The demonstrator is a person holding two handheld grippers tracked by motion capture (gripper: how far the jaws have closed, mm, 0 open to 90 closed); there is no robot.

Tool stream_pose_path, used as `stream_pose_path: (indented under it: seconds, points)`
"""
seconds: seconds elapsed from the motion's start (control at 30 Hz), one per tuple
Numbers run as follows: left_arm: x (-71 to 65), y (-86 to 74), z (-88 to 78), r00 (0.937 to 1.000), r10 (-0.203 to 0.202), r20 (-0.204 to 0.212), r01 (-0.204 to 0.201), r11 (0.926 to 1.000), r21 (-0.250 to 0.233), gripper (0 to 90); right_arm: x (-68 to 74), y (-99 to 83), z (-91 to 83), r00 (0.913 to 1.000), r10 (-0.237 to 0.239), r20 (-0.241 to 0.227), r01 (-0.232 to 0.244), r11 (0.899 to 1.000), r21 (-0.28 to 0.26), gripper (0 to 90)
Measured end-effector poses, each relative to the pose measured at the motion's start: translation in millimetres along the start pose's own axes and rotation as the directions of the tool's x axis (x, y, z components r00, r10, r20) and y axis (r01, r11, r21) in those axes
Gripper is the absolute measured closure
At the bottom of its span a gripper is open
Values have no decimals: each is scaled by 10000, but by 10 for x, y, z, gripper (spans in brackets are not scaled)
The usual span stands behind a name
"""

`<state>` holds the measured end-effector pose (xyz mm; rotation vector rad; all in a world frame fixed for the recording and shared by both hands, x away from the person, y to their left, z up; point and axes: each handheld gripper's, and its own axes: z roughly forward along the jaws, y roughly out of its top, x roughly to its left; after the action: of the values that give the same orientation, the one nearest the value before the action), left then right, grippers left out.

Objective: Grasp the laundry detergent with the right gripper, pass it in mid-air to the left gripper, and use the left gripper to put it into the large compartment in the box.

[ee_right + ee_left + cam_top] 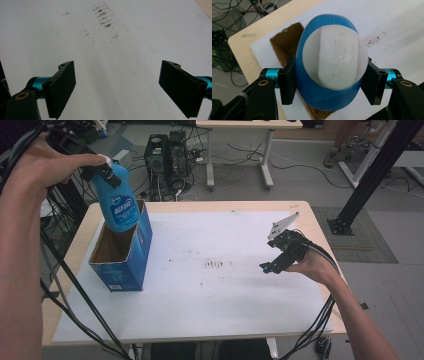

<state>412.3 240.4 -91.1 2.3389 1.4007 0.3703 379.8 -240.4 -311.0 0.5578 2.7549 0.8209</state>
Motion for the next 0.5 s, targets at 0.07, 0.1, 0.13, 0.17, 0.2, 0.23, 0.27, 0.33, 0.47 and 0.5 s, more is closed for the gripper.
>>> stream_pose_path:
  seconds: [0.07, 0.1, 0.13, 0.17, 0.2, 0.23, 0.27, 0.33, 0.47, 0.5]
  points:
    - [30, -22, 12, 9999, -97, -79, 97, 10000, 12, 382, 3, 0, 5, 10000, 7, 16, -7, 10000, 14, 133]
    - [93, -68, 33, 9989, -401, -243, 401, 9992, 17, 382, 5, 3, 10, 10000, -20, 44, 20, 10000, 50, 133]
    - [110, -83, 48, 9986, -433, -292, 436, 9990, 115, 382, 13, 10, 21, 10000, -32, 44, 31, 9999, 101, 133]
    - [136, -104, 67, 9980, -501, -379, 508, 9985, 178, 382, 17, 12, 24, 10000, -44, 17, 44, 9999, 102, 133]
    - [156, -125, 89, 9971, -621, -441, 629, 9979, 166, 382, 21, 15, 29, 10000, -55, 14, 55, 9999, 102, 133]
    - [156, -125, 89, 9971, -621, -441, 629, 9979, 166, 382, 21, 15, 29, 10000, -55, 14, 55, 9999, 102, 133]
    - [193, -165, 137, 9955, -775, -537, 788, 9966, 225, 382, 23, 16, 35, 10000, -74, 30, 74, 9999, 94, 133]
    - [226, -202, 180, 9949, -840, -566, 859, 9958, 312, 382, 28, 19, 53, 10000, -64, 5, 64, 9999, 142, 134]
    - [262, -276, 265, 9935, -1031, -473, 1048, 9939, 349, 382, 34, 12, 81, 10000, -43, -13, 43, 9998, 176, 133]
    - [269, -293, 288, 9936, -1041, -445, 1057, 9938, 342, 382, 36, 10, 88, 10000, -7, -36, 7, 9998, 179, 134]
